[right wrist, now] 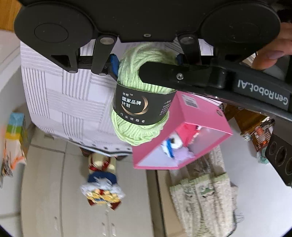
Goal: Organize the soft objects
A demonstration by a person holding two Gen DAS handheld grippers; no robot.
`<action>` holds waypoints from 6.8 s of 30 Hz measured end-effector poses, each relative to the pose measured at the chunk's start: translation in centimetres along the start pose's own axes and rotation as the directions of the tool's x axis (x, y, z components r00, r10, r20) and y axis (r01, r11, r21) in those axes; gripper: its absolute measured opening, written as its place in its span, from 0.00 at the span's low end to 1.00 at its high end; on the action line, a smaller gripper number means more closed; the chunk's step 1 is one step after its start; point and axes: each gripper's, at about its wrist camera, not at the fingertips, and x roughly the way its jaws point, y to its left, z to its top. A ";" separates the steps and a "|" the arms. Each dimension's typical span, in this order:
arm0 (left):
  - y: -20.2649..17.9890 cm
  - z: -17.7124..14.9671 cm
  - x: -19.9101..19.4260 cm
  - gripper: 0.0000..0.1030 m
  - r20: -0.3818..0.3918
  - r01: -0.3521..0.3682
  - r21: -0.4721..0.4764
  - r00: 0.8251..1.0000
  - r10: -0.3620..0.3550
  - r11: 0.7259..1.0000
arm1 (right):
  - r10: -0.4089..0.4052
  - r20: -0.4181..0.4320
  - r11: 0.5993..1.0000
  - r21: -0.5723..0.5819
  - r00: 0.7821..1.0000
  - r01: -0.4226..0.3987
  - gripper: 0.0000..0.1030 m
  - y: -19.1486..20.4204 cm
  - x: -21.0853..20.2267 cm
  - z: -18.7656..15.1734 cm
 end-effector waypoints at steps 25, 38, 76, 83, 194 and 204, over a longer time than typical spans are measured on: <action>7.3 9.9 -5.7 0.58 0.181 -0.140 -0.045 0.973 0.146 0.989 | 0.168 0.144 0.978 -0.150 0.975 -0.146 0.60 3.6 8.7 11.2; 14.1 11.5 -3.2 0.58 0.139 -0.224 -0.254 0.954 0.265 0.941 | 0.301 -0.006 0.953 0.027 0.954 -0.300 0.60 2.9 17.2 12.1; 12.6 9.4 -1.4 0.59 0.222 -0.375 -0.202 0.882 0.415 0.905 | 0.298 0.055 0.949 -0.125 0.953 -0.290 0.81 0.4 13.6 8.9; 11.6 8.3 -2.3 0.60 0.242 -0.446 -0.192 0.841 0.483 0.874 | 0.313 0.094 0.949 -0.074 0.945 -0.307 0.81 -0.7 12.1 8.0; -3.1 -3.9 -5.0 1.00 0.483 -0.705 0.153 0.665 0.570 0.692 | -0.361 0.233 0.927 0.199 0.903 0.319 1.00 -2.5 -5.2 -3.5; -2.5 -3.6 -4.9 1.00 0.486 -0.710 0.145 0.658 0.576 0.689 | -0.368 0.239 0.928 0.160 0.899 0.337 1.00 -1.7 -4.7 -3.4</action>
